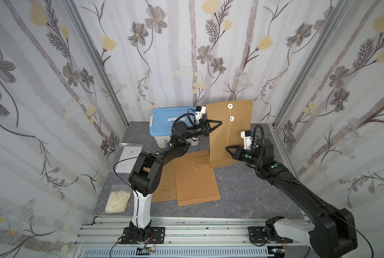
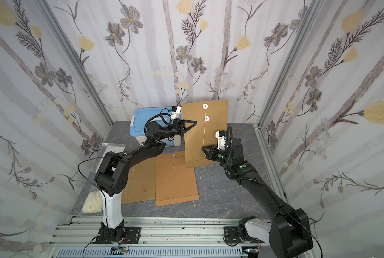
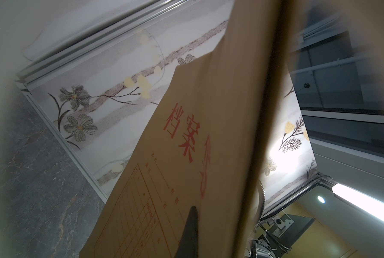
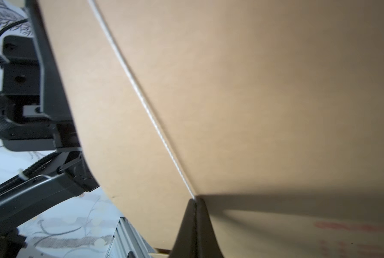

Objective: Close the mouth of the file bag
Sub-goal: Close the file bag.

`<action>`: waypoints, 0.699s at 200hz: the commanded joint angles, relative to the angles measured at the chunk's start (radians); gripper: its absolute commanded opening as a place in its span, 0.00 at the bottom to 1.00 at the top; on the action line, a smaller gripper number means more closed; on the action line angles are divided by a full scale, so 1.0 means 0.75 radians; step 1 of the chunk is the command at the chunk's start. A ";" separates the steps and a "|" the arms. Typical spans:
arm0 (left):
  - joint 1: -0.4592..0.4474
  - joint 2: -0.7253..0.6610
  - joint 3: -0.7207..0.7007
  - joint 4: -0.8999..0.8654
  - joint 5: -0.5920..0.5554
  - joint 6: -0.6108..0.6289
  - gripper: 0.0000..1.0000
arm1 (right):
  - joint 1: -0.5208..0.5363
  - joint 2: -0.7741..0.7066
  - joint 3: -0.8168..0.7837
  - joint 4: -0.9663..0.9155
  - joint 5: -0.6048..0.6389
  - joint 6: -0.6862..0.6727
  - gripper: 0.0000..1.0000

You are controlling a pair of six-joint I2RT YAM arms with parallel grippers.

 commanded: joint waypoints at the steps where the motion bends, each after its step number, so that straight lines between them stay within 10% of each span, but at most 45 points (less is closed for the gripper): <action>1: 0.001 -0.031 0.000 0.046 0.027 -0.003 0.00 | -0.062 -0.048 -0.021 -0.036 -0.013 -0.003 0.00; 140: 0.000 -0.100 -0.095 -0.163 0.139 0.235 0.00 | -0.474 -0.102 0.271 -0.451 -0.111 -0.208 0.00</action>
